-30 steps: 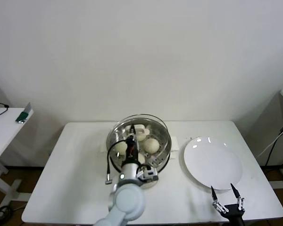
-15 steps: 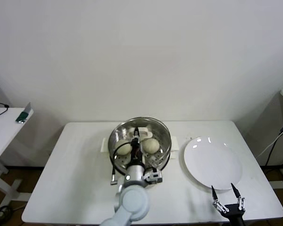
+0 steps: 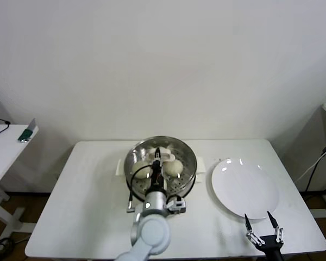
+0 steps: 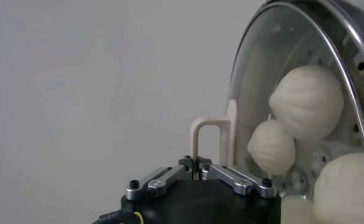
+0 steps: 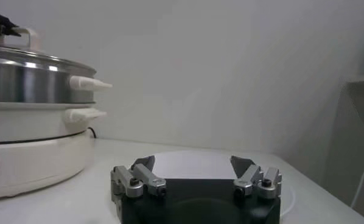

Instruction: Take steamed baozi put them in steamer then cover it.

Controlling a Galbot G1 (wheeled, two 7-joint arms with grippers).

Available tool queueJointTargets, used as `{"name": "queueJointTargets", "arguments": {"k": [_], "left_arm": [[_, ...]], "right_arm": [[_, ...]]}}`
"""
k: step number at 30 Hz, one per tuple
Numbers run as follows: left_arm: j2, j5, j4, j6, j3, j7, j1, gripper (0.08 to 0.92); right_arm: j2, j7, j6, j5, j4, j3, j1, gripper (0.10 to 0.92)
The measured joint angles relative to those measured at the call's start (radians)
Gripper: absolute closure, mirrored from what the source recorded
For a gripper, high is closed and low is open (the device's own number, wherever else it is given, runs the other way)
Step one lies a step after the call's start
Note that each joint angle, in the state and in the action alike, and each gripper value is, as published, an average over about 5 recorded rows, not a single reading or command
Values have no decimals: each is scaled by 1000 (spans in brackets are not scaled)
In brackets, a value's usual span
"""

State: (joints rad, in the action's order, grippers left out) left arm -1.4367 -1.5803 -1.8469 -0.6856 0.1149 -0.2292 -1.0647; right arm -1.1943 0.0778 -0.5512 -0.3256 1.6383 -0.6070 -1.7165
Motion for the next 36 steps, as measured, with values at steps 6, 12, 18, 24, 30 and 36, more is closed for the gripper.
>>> {"name": "queueJointTargets", "arguments": {"k": [6,12,18,24,30,36], "left_arm": [[4,-10,-4,7,-1,-4,-8,865],[15,-2,-21,5,8,0,-19,789],[30,35,-59,3,20,0,-31,618],[56,107,-126,3,22,3,-55,445],[78,228,-207,32,-3,52,-103,272],[94,456,-280,115,-98,175,-166,181]], "right_arm": [[1,-9,-1,1,-3,2,5,203],[1,-16,7,-4,-3,7,8,203],[4,-28,25,-23,0,15,10,203],[7,-40,48,-41,5,23,12,203],[8,-61,55,-55,11,32,13,203],[9,-80,54,-50,25,29,10,203]]}}
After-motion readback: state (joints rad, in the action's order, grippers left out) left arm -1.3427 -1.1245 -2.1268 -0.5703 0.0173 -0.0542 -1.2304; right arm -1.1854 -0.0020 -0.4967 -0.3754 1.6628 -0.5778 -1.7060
